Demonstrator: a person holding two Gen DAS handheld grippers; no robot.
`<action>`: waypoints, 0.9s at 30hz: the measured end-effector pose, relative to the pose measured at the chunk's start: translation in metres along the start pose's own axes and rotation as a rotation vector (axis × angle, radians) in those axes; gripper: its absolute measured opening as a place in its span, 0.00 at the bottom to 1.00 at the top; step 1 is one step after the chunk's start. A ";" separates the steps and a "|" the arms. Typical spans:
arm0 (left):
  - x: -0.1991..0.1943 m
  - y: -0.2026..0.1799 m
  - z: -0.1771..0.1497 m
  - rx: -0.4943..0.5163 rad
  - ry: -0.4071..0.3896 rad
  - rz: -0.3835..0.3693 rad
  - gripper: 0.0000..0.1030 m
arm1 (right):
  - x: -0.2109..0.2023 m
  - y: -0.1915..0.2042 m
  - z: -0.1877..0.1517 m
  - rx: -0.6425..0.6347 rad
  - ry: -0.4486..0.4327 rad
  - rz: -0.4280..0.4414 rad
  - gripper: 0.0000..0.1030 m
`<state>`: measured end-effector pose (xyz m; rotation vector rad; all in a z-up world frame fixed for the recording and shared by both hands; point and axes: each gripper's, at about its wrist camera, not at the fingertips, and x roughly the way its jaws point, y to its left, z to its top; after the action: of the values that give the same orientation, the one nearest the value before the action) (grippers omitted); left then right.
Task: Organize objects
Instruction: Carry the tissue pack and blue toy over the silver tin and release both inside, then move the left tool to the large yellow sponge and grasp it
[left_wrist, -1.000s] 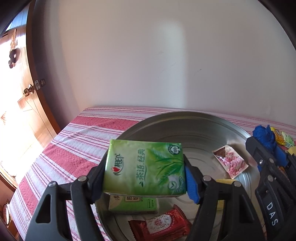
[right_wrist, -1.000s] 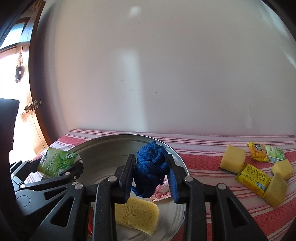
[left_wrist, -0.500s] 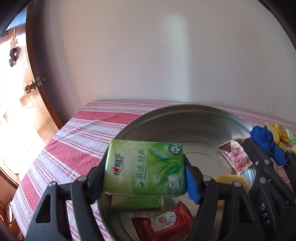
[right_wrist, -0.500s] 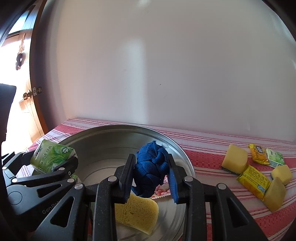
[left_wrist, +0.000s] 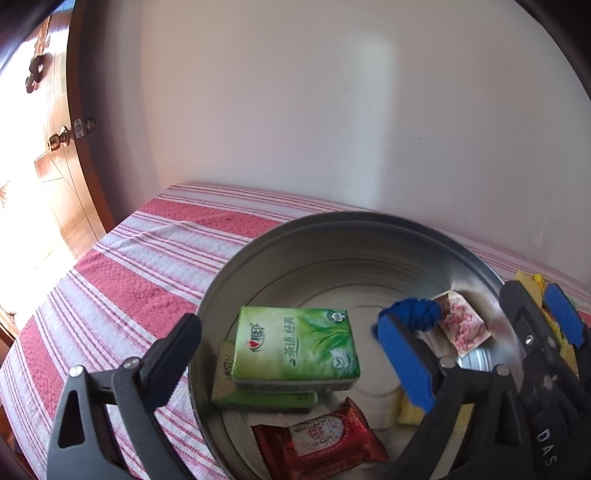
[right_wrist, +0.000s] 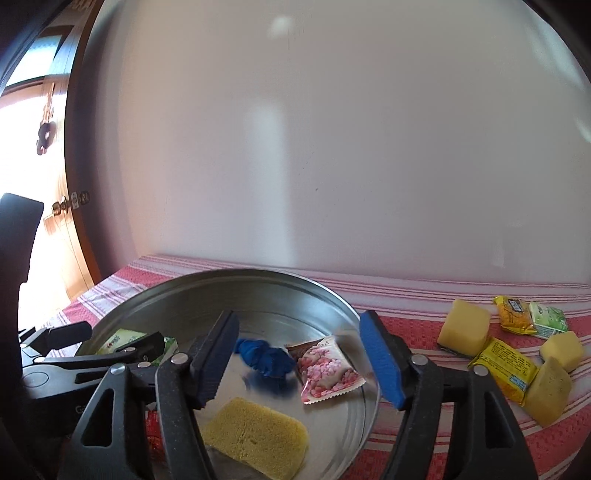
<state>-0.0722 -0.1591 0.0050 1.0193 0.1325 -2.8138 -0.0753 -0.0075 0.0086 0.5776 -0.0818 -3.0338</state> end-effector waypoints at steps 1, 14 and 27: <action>-0.001 0.000 0.000 -0.003 -0.009 -0.003 0.98 | -0.005 -0.003 0.001 0.015 -0.023 -0.015 0.77; -0.024 -0.014 -0.013 0.005 -0.177 0.011 0.98 | -0.027 -0.035 -0.006 0.109 -0.072 -0.116 0.87; -0.044 -0.031 -0.030 0.045 -0.323 0.039 1.00 | -0.038 -0.054 -0.014 0.089 -0.055 -0.175 0.87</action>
<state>-0.0251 -0.1203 0.0109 0.5547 0.0127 -2.9099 -0.0369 0.0481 0.0068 0.5341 -0.1791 -3.2302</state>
